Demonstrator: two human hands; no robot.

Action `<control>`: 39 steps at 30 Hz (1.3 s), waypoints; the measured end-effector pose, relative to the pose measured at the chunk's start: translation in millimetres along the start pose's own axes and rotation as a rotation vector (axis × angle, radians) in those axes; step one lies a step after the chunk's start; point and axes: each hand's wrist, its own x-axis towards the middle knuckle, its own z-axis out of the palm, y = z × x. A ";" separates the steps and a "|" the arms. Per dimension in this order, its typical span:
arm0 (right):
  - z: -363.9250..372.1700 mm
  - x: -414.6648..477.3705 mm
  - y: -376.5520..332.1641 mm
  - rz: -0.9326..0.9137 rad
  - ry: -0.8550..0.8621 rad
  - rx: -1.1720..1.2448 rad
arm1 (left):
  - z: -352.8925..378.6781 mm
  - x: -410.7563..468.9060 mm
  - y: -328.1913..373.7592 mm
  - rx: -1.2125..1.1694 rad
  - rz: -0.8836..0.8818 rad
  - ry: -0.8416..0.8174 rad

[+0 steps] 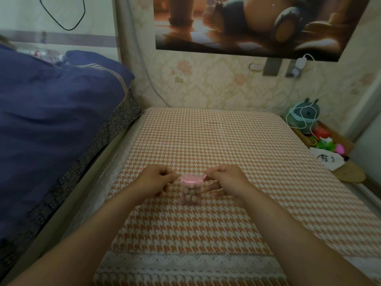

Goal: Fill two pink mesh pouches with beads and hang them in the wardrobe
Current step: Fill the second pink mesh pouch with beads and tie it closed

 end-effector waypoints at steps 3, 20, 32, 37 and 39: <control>-0.3 1.3 -0.1 0.013 0.000 -0.003 | -5.7 0.0 -3.7 0.070 0.027 -0.089; -7.9 12.1 6.5 0.186 0.165 -0.117 | -22.2 2.4 -3.0 0.283 0.071 0.072; -9.8 16.4 10.6 0.298 0.130 0.015 | -10.8 6.0 -3.7 -0.018 -0.061 0.118; -15.4 12.8 1.2 0.281 0.003 0.155 | -0.1 3.1 1.2 -0.627 -0.038 -0.072; -19.8 10.4 -3.7 0.294 -0.077 0.159 | 3.9 4.6 -0.5 -0.718 -0.040 -0.092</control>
